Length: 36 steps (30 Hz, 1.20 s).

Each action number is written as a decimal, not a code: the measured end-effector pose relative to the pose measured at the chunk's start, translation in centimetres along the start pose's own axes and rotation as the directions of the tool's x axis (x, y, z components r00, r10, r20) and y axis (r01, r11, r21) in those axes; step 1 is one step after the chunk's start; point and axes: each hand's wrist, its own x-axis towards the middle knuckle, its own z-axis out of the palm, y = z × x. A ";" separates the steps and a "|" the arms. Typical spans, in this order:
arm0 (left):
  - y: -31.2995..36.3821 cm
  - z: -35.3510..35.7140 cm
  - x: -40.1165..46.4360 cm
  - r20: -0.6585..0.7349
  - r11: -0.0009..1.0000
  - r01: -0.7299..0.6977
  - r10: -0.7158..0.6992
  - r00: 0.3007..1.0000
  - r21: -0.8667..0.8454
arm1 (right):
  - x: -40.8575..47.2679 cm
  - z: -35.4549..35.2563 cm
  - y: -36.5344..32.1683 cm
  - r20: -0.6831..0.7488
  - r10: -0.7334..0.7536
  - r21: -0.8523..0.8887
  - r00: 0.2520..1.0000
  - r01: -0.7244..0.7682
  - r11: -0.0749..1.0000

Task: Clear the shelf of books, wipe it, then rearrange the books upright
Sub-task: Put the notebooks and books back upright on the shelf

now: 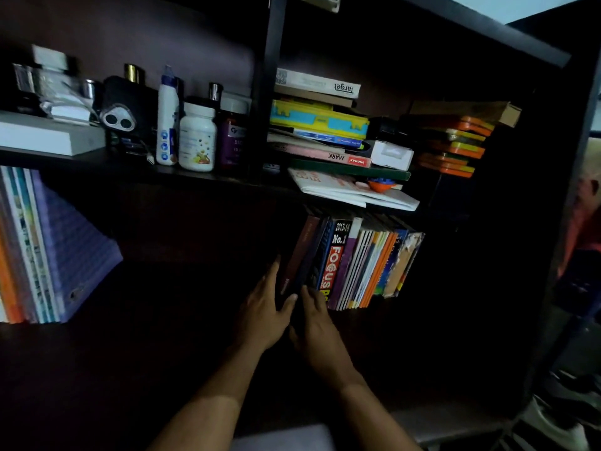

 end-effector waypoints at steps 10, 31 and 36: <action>0.3 0.5 0.5 -0.052 0.962 0.120 -0.111 0.992 0.244 | 0.7 0.9 0.3 0.076 0.068 -0.269 0.995 -0.045 0.962; 1.1 -0.4 -0.6 -0.119 0.956 -0.138 0.174 0.978 0.260 | 1.1 1.0 0.5 0.057 0.081 -0.204 0.995 -0.068 0.977; 2.1 -1.7 -3.6 0.013 0.977 -0.151 0.151 0.988 0.148 | -2.7 -0.9 -1.3 0.054 0.120 -0.067 0.991 -0.116 0.991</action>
